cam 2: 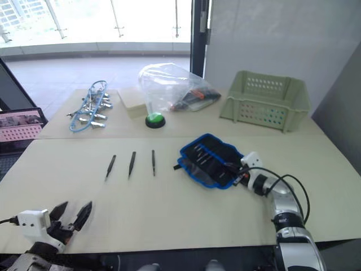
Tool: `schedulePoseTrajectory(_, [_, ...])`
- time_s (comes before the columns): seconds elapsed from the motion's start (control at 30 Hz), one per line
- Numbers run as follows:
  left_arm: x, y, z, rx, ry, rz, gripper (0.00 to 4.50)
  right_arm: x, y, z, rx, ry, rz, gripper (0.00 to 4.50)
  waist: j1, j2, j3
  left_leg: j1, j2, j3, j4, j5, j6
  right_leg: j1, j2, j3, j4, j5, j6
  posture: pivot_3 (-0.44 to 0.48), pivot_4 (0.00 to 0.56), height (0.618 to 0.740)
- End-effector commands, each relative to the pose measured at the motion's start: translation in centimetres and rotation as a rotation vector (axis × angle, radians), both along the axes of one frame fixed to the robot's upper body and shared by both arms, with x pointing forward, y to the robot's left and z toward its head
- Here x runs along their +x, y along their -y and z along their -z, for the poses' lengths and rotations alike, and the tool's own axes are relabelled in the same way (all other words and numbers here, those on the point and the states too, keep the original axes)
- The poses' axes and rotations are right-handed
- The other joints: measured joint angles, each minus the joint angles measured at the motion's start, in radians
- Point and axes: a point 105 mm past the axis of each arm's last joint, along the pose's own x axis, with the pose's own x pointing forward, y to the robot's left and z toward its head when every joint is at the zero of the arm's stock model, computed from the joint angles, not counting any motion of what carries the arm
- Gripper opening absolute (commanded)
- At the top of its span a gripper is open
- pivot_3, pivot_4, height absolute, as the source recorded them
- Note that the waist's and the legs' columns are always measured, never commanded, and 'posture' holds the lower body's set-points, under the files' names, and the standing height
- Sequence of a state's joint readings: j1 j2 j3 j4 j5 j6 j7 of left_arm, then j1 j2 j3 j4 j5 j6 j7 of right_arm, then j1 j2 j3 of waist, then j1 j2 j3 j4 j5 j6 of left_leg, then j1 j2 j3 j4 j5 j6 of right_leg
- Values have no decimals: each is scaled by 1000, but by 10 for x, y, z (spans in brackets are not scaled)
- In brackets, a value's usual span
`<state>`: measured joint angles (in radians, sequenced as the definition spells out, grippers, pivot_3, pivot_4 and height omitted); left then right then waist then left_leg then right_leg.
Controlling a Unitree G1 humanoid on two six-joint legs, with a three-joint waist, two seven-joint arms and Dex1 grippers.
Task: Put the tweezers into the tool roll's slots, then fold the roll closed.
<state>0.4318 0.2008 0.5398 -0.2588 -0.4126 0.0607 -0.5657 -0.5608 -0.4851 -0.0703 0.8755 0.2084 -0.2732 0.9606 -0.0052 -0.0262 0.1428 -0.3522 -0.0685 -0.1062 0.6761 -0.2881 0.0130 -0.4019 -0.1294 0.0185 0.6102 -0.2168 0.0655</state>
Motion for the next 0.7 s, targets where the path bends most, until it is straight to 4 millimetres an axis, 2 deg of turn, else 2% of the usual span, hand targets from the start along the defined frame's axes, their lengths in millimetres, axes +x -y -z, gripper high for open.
schedulePoseTrajectory(0.03, [-10,-10,1,26,20,-51,4469,-9,7,21,-26,-78,11,0,-1,0,0,0,0,0,0,0,0,0,0,0,0,0,0,0,150,740])
schedulePoseTrajectory(0.4, [5,-1,-5,-28,49,-46,4469,-9,7,21,-29,-80,9,0,-1,0,0,0,-1,0,0,0,0,0,0,-1,0,0,0,0,150,740])
schedulePoseTrajectory(0.6, [46,14,-20,-17,72,-32,4469,-7,7,19,-32,-78,13,0,1,0,0,0,-2,-1,0,0,0,0,0,-2,1,0,0,0,150,740])
schedulePoseTrajectory(0.7, [60,20,-23,-12,54,-30,4469,-6,6,19,-32,-78,12,0,-6,0,0,0,-2,-1,0,0,0,0,0,-1,1,0,0,0,150,740])
